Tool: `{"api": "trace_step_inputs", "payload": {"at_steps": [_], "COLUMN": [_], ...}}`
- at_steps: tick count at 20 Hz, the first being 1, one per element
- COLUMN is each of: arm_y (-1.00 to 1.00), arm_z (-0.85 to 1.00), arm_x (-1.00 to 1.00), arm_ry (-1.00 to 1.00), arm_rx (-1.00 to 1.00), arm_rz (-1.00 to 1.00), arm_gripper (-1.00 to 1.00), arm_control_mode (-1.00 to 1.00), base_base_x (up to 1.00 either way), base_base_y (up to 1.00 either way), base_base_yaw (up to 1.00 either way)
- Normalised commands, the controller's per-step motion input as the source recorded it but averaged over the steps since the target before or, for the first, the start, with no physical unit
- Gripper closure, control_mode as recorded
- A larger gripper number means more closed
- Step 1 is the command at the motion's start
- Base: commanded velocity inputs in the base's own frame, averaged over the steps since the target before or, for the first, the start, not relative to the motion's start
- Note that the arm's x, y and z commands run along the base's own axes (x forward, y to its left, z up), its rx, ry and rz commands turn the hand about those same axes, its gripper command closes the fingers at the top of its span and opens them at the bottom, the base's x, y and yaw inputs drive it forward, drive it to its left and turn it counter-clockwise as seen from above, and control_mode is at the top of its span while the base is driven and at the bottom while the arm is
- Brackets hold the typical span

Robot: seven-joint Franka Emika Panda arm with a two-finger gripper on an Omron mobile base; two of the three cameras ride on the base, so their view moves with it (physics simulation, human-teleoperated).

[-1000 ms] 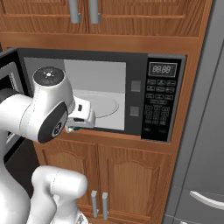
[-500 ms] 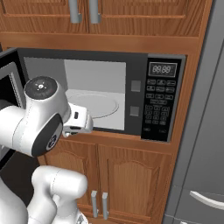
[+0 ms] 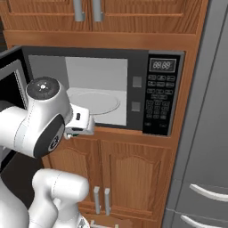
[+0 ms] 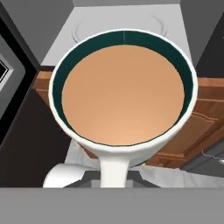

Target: Pick the cup of tea, navigate to the dining table, and place it on the saucer.

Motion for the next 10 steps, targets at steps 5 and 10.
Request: {"api": "trace_step_inputs", "payload": {"at_steps": [5, 10], "arm_y": [0.0, 0.0], "arm_z": [0.0, 0.0], "arm_x": [0.0, 0.0], "arm_ry": [0.0, 0.0], "arm_rx": [0.0, 0.0], "arm_rz": [0.0, 0.0], "arm_gripper": [1.0, 1.0], "arm_control_mode": [1.0, 1.0], "base_base_x": [-0.78, -0.64], "base_base_y": [-0.54, -0.95], "base_base_yaw": [-0.09, 0.0]}}
